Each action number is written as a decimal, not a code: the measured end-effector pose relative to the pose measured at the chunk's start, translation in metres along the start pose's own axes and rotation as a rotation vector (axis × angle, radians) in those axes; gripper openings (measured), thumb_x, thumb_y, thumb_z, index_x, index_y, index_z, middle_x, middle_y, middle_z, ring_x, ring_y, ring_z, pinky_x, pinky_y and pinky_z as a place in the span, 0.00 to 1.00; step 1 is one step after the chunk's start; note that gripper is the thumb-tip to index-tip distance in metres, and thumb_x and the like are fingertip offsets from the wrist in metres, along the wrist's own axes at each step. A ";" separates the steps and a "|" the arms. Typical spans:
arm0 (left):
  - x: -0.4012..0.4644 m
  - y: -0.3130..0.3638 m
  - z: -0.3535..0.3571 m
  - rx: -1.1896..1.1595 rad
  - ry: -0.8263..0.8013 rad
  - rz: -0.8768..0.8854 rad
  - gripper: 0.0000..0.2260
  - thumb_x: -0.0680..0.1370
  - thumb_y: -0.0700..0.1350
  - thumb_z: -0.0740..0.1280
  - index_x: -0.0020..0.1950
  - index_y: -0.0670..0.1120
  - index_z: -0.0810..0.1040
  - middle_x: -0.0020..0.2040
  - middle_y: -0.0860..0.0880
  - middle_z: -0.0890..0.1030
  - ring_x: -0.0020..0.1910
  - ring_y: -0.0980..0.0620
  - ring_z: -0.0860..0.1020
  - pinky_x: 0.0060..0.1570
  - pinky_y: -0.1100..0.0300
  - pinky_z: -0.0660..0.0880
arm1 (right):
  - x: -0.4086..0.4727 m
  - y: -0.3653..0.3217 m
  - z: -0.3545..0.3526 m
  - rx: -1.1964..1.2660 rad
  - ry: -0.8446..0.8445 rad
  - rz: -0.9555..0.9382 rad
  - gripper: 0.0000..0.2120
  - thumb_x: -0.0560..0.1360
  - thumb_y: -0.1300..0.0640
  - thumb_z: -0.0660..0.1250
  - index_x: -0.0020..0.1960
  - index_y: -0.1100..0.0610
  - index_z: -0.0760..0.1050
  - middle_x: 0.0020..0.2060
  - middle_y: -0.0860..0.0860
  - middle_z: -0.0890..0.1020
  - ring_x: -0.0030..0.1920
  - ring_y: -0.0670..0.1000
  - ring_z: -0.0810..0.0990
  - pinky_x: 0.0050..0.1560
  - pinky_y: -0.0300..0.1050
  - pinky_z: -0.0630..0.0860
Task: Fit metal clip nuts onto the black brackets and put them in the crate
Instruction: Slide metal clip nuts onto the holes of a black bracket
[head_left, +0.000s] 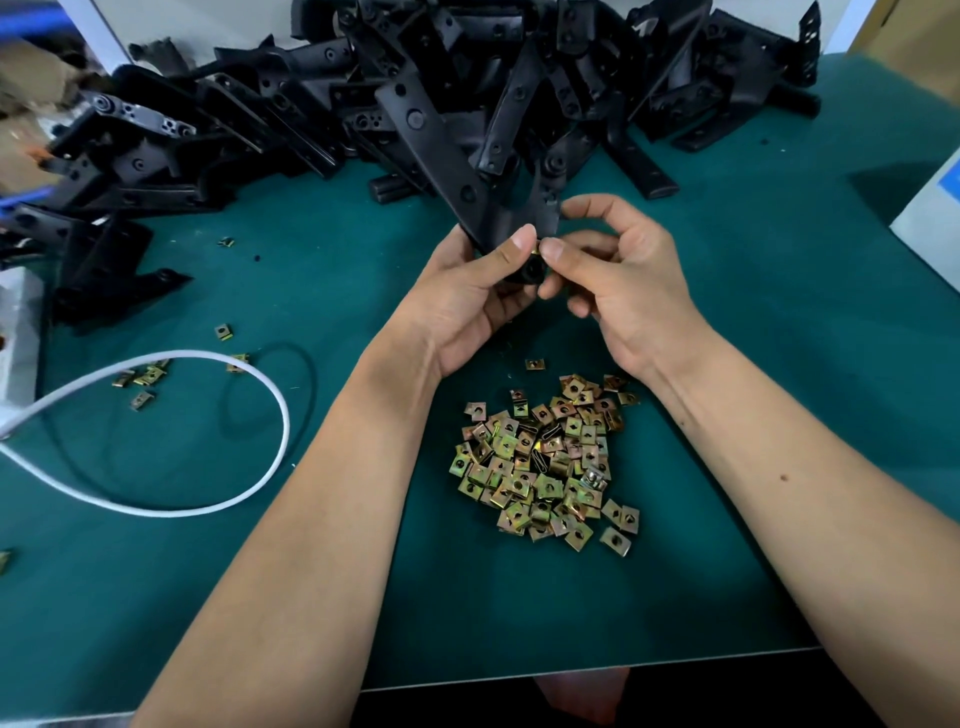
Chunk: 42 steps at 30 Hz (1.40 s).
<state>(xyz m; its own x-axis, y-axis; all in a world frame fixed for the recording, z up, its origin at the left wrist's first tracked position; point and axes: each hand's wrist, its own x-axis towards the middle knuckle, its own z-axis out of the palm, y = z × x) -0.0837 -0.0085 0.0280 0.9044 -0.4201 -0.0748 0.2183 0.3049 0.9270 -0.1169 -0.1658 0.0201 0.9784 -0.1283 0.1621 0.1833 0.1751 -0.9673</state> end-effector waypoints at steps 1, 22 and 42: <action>0.000 0.000 0.001 0.014 0.018 0.012 0.18 0.83 0.40 0.67 0.72 0.38 0.70 0.54 0.43 0.80 0.45 0.48 0.79 0.50 0.55 0.77 | 0.001 0.000 0.000 -0.009 0.004 0.005 0.14 0.76 0.64 0.74 0.59 0.57 0.75 0.35 0.50 0.84 0.32 0.50 0.82 0.25 0.39 0.66; 0.008 0.010 -0.037 -0.210 0.394 0.217 0.13 0.77 0.33 0.70 0.55 0.46 0.73 0.44 0.50 0.79 0.40 0.53 0.78 0.35 0.61 0.67 | 0.001 0.004 0.012 -1.196 -0.310 -0.232 0.08 0.76 0.48 0.75 0.53 0.49 0.83 0.49 0.43 0.77 0.46 0.46 0.74 0.49 0.48 0.74; 0.005 0.002 -0.017 -0.277 0.237 0.024 0.10 0.76 0.41 0.72 0.56 0.47 0.78 0.39 0.51 0.82 0.36 0.53 0.80 0.33 0.61 0.75 | 0.001 0.011 0.004 -0.442 0.030 -0.011 0.12 0.70 0.67 0.79 0.44 0.52 0.84 0.40 0.52 0.87 0.37 0.47 0.83 0.40 0.41 0.81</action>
<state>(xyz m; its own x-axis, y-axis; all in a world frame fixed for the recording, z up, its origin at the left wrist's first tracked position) -0.0720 0.0045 0.0235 0.9633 -0.2102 -0.1671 0.2574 0.5458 0.7974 -0.1131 -0.1600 0.0103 0.9722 -0.1576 0.1732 0.1283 -0.2602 -0.9570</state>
